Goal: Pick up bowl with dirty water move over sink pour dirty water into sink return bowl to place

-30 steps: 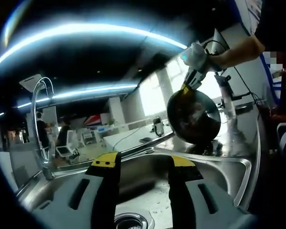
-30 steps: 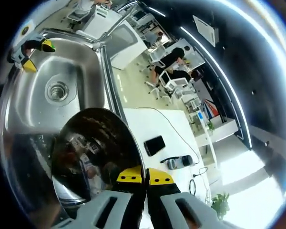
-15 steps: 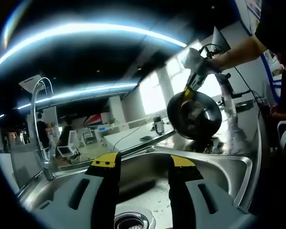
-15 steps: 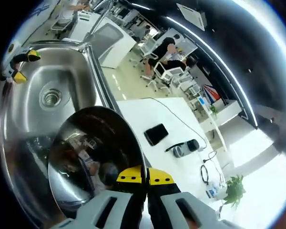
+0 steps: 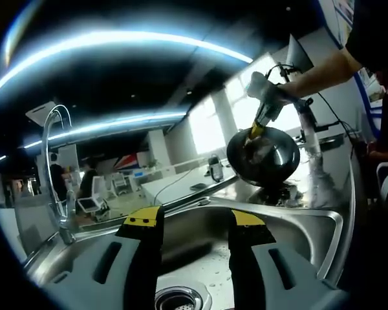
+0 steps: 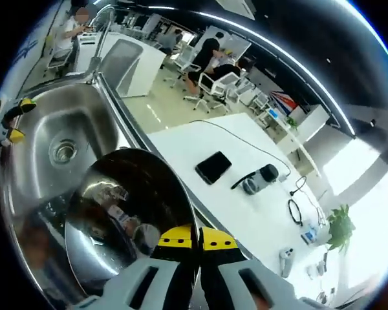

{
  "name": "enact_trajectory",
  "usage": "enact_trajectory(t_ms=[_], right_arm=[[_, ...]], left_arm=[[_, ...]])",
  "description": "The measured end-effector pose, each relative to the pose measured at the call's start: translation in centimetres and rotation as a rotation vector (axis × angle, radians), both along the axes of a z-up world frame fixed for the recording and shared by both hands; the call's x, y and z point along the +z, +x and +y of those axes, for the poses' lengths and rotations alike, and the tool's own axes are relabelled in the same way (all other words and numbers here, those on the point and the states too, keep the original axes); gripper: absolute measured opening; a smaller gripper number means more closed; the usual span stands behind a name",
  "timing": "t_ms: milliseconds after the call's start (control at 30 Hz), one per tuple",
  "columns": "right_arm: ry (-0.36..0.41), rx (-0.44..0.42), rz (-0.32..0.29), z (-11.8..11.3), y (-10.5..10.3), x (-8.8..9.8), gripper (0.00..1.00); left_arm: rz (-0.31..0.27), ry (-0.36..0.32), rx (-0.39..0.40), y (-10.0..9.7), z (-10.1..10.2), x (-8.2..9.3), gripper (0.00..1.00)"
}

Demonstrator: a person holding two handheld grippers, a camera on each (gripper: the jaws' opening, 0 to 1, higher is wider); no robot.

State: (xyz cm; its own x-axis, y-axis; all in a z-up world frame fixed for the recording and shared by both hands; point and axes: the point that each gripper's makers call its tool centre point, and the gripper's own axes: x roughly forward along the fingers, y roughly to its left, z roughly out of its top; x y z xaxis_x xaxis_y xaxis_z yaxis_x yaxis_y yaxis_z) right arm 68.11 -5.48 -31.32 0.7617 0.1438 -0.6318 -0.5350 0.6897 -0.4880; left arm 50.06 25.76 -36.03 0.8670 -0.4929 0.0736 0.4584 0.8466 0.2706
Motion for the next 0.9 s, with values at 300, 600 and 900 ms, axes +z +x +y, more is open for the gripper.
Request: enact_trajectory(t_ms=[300, 600, 900], right_arm=[[0.06, -0.063, 0.033, -1.3, 0.1, -0.7, 0.0], [0.181, -0.181, 0.083, -3.8, 0.4, -2.1, 0.0], [0.263, -0.254, 0.104, -5.3, 0.7, -3.1, 0.0]], left_arm=[[0.002, 0.002, -0.002, 0.0, 0.0, -0.1, 0.39], [0.004, 0.006, -0.003, 0.0, -0.1, -0.1, 0.39], [0.008, 0.013, -0.006, 0.1, -0.2, -0.3, 0.39]])
